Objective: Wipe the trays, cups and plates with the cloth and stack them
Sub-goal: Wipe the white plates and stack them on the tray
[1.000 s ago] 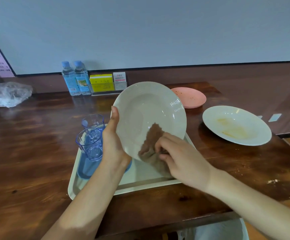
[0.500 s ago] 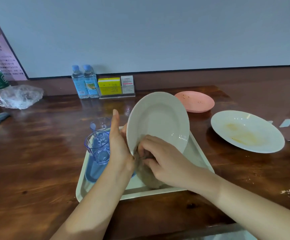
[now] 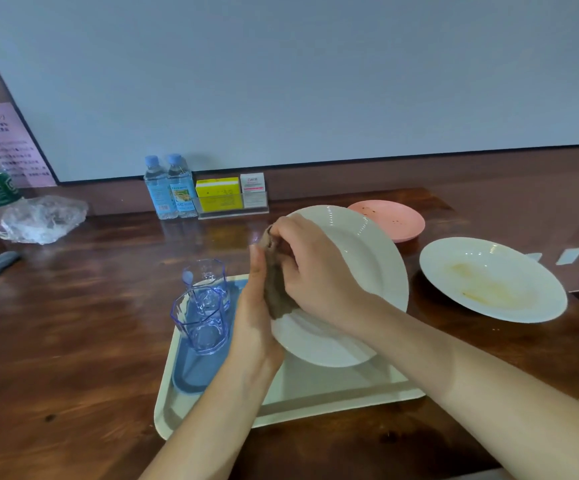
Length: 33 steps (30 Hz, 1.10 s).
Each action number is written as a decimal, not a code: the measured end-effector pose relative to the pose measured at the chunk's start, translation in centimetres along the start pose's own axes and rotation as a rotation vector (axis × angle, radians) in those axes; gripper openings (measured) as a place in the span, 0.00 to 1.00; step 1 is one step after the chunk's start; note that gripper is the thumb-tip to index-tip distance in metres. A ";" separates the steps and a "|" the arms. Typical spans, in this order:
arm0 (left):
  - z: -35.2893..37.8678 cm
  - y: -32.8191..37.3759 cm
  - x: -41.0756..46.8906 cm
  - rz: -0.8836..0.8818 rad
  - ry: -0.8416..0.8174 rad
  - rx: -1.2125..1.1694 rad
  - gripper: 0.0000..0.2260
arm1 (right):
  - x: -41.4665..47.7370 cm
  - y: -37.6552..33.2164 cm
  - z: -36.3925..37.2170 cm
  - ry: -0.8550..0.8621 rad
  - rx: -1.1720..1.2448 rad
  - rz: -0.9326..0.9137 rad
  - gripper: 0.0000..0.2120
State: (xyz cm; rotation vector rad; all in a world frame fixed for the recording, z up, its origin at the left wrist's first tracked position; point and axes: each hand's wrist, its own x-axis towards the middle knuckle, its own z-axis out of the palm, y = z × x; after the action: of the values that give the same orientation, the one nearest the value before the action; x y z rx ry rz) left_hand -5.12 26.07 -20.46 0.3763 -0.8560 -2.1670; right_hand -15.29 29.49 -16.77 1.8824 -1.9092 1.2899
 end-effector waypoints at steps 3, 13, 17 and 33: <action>-0.5 0.0 0.2 -0.018 -0.003 0.042 0.23 | 1.2 1.3 -1.3 0.097 -0.131 0.042 0.06; 0.3 1.2 -0.6 0.042 0.161 0.015 0.18 | -4.4 6.3 -6.8 0.127 -0.212 0.459 0.11; 0.4 1.0 -0.7 0.062 0.176 -0.012 0.21 | -6.4 5.8 -6.4 0.193 0.202 0.699 0.10; 2.3 0.2 -1.4 0.220 0.325 0.419 0.19 | -4.6 1.2 -7.7 0.479 -0.137 0.060 0.06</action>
State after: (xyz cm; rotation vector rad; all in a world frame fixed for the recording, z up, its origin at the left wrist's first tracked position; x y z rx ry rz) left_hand -5.23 28.04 -18.68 0.7802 -1.1018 -1.6588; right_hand -18.81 37.72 -15.61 1.3096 -1.7527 1.4262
